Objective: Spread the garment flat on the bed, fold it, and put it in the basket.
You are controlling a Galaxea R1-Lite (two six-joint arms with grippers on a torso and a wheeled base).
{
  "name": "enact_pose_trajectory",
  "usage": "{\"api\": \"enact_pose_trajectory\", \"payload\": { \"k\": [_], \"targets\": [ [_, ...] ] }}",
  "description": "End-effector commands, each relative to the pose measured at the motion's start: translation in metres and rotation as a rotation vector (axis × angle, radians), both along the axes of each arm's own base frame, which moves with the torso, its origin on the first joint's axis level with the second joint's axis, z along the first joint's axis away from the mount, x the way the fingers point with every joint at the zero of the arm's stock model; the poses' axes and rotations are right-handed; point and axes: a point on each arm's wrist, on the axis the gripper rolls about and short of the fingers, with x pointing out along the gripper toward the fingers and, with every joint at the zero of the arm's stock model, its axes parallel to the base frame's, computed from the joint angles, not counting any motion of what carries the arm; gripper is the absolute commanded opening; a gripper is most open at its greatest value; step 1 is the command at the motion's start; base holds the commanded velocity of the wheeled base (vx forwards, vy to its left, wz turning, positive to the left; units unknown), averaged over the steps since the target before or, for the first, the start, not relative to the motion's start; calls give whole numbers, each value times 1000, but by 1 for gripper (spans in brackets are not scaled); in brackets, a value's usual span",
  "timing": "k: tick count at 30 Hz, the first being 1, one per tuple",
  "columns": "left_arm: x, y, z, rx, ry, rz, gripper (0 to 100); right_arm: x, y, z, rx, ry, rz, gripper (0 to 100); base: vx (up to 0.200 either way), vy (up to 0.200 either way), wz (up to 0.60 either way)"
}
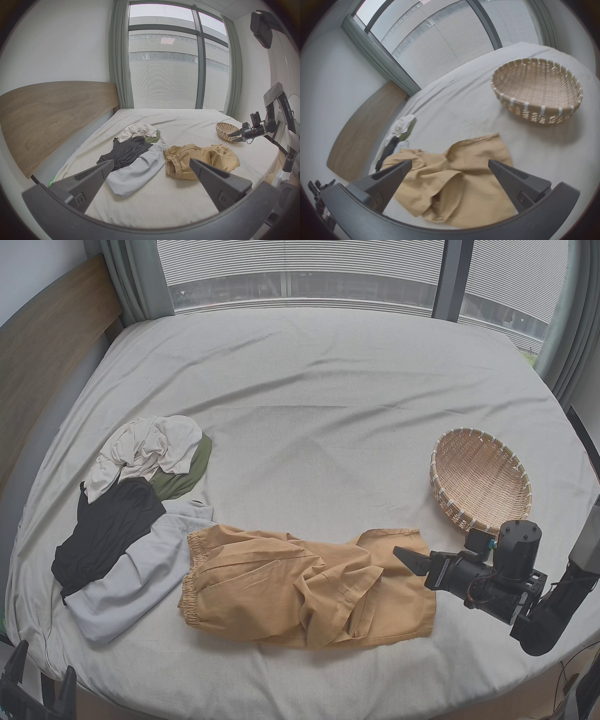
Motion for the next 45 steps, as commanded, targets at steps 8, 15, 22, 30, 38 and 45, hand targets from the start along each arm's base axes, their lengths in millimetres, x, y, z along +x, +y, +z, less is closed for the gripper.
{"api": "enact_pose_trajectory", "payload": {
  "k": [8,15,22,30,38,45],
  "targets": [
    [0,0,-5,-9,2,-3,100,-10,44,-49,52,163,115,100,0,0,0],
    [0,0,-5,-9,2,-3,100,-5,55,-68,44,204,129,100,0,0,0],
    [0,0,-5,-9,2,-2,100,11,70,-65,89,154,140,100,0,0,0],
    [0,0,-5,-9,2,-2,100,13,92,-54,186,143,172,100,0,0,0],
    [0,0,-5,-10,2,-2,100,15,100,-42,279,121,192,100,0,0,0],
    [0,0,-5,-10,2,-3,100,11,98,-18,373,63,213,100,0,0,0]
  ]
}}
